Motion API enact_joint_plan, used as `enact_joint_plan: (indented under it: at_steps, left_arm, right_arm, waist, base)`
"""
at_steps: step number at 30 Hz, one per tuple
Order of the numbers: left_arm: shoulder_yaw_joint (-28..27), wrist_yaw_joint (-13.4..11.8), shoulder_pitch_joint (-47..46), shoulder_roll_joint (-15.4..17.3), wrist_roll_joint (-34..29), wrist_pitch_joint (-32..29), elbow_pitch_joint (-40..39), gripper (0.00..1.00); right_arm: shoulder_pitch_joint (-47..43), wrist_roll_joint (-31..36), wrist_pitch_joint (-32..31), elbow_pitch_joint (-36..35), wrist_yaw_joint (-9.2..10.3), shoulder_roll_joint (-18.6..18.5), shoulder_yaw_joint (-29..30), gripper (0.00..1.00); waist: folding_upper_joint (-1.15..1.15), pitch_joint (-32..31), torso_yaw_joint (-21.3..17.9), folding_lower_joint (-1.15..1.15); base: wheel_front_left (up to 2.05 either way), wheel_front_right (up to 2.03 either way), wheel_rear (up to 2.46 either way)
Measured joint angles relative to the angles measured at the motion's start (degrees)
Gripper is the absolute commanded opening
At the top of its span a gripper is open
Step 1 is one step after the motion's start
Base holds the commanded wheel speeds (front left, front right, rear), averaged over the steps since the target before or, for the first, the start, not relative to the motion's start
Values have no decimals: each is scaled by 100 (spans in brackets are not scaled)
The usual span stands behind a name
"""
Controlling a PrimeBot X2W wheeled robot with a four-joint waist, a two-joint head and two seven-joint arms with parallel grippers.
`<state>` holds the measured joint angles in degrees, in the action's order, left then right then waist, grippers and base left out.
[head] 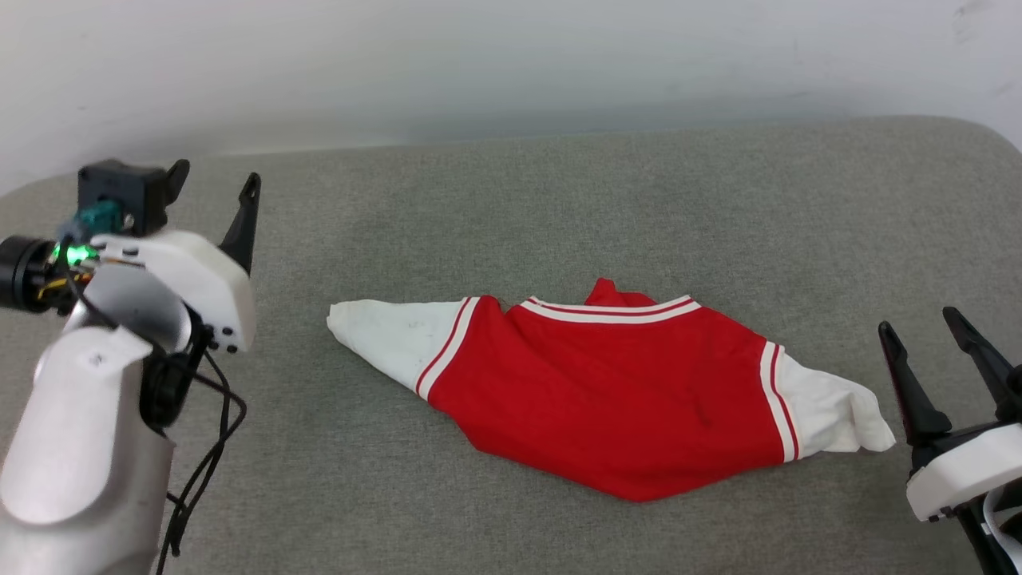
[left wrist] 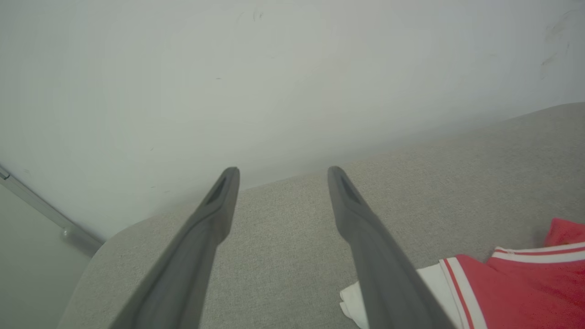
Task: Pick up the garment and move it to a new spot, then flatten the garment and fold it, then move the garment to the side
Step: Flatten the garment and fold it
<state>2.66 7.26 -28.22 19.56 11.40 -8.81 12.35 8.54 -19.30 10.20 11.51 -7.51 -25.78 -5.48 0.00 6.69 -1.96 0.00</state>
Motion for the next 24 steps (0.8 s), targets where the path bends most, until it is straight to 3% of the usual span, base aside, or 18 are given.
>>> enact_joint_plan:
  at_steps: [8, 12, 17, 24]
  left_arm:
    - [1675, 13, -1179, 1092, 1729, -2409, 275, 100]
    - [2337, 14, -1572, 1386, 2418, -3385, 494, 100]
    - [2872, 14, -1947, 1557, 2842, -4039, 873, 100]
    - [3328, 14, -2134, 1651, 3133, -4376, 1567, 100]
  right_arm:
    - [-396, 436, -541, -1001, 0, 477, 342, 100]
    - [-400, 490, -671, -1250, 0, 555, 333, 100]
    - [-359, 550, -730, -1383, 0, 595, 259, 100]
    - [-113, 577, -713, -1350, 0, 634, 60, 100]
  waist:
    - [0, 395, -186, 0]
    - [0, 616, -308, 0]
    - [0, 910, -470, 0]
    - [0, 1301, -729, 0]
  base:
    - [0, 0, 0]
    - [0, 0, 0]
    - [0, 0, 0]
    - [0, 0, 0]
